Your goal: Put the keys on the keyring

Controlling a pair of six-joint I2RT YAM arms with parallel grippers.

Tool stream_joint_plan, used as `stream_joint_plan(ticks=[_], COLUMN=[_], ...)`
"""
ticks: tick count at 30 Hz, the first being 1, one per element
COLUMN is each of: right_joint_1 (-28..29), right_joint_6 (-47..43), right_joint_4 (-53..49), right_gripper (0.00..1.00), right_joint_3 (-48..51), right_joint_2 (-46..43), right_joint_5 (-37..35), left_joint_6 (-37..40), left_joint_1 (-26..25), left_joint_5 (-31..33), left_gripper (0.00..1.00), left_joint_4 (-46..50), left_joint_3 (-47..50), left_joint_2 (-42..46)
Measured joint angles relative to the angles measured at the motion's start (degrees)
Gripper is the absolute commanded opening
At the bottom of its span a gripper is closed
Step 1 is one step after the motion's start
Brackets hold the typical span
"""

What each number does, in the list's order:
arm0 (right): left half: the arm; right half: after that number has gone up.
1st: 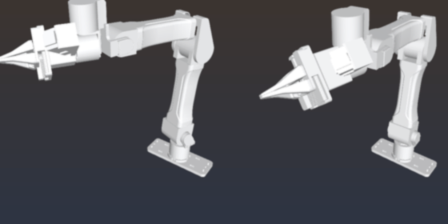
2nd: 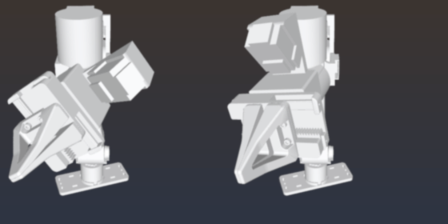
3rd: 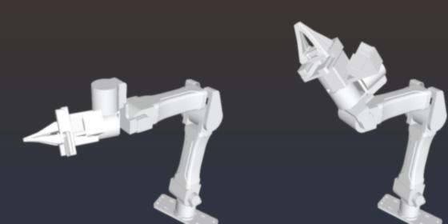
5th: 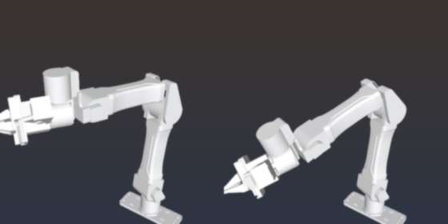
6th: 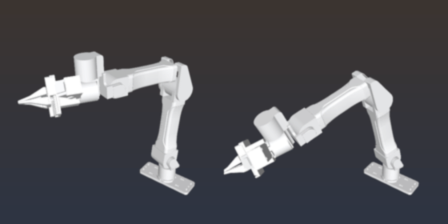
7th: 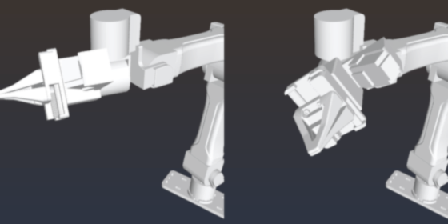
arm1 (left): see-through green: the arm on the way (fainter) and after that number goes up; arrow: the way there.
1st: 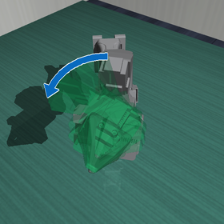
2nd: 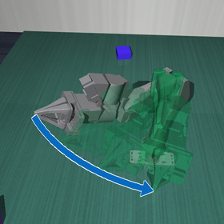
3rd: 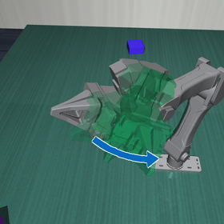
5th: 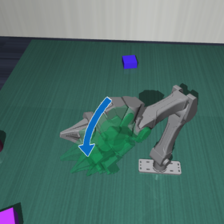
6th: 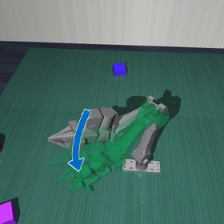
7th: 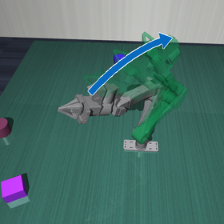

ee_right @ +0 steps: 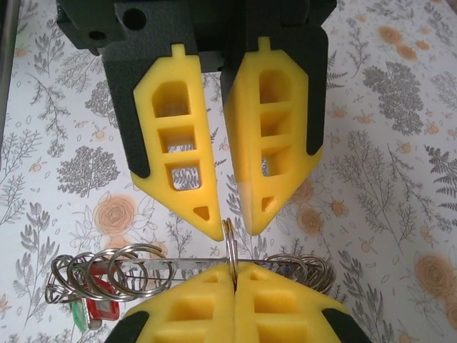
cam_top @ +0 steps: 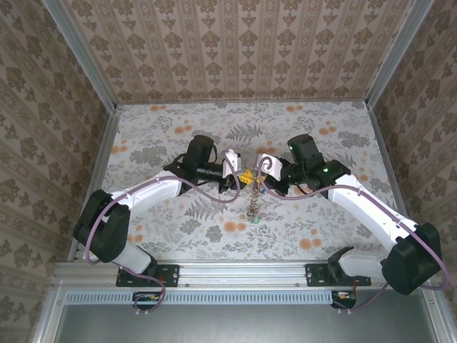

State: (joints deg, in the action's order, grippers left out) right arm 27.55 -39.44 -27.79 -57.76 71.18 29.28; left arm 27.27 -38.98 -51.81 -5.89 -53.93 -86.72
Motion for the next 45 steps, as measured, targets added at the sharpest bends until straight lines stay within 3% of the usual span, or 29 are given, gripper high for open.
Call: stream_joint_plan(ticks=[10, 13, 16, 19, 24, 36, 40, 44, 45], right_joint_1=[2.0, 2.4, 2.4, 2.4, 2.1, -3.8, -4.8, -5.3, -5.3], right_joint_6=[-1.1, -1.2, -1.1, -1.1, -0.9, 3.9, 5.0, 5.9, 6.2], right_joint_4=[-5.7, -6.7, -7.2, -7.2, -5.6, 7.5, 10.1, 12.2, 12.4], right_gripper=[0.00, 0.00, 0.00, 0.00, 0.09, 0.15, 0.13, 0.02, 0.00], right_joint_3=[-4.0, -4.8, -5.3, -5.3, -4.3, 3.6, 4.2, 4.6, 4.6], right_joint_2=[1.5, 2.0, 2.2, 2.2, 1.6, 0.5, 0.5, 0.5, 0.5], right_joint_5=[-3.1, -3.7, -4.4, -4.7, -4.4, 8.9, 11.6, 13.0, 13.2], left_joint_6=[-0.2, -0.3, -0.5, -0.4, -0.9, -10.1, -12.8, -15.0, -15.3], left_joint_1=[-0.9, -1.1, -1.1, -1.1, -1.1, 0.1, 0.5, 0.9, 0.9], left_joint_5=[-0.8, -0.9, -0.9, -0.9, -0.9, -3.4, -3.9, -4.0, -3.9], left_gripper=[0.18, 0.13, 0.00, 0.00, 0.00, 0.00, 0.00, 0.00, 0.07], left_joint_4=[-1.4, -1.7, -1.8, -1.8, -3.6, -18.9, -22.8, -25.9, -26.3], left_joint_3=[0.0, 0.0, 0.0, 0.0, 0.6, 6.5, 7.1, 7.8, 7.8], left_joint_2=[0.0, 0.0, 0.0, 0.0, 0.0, 0.0, 0.0, -0.1, -0.2])
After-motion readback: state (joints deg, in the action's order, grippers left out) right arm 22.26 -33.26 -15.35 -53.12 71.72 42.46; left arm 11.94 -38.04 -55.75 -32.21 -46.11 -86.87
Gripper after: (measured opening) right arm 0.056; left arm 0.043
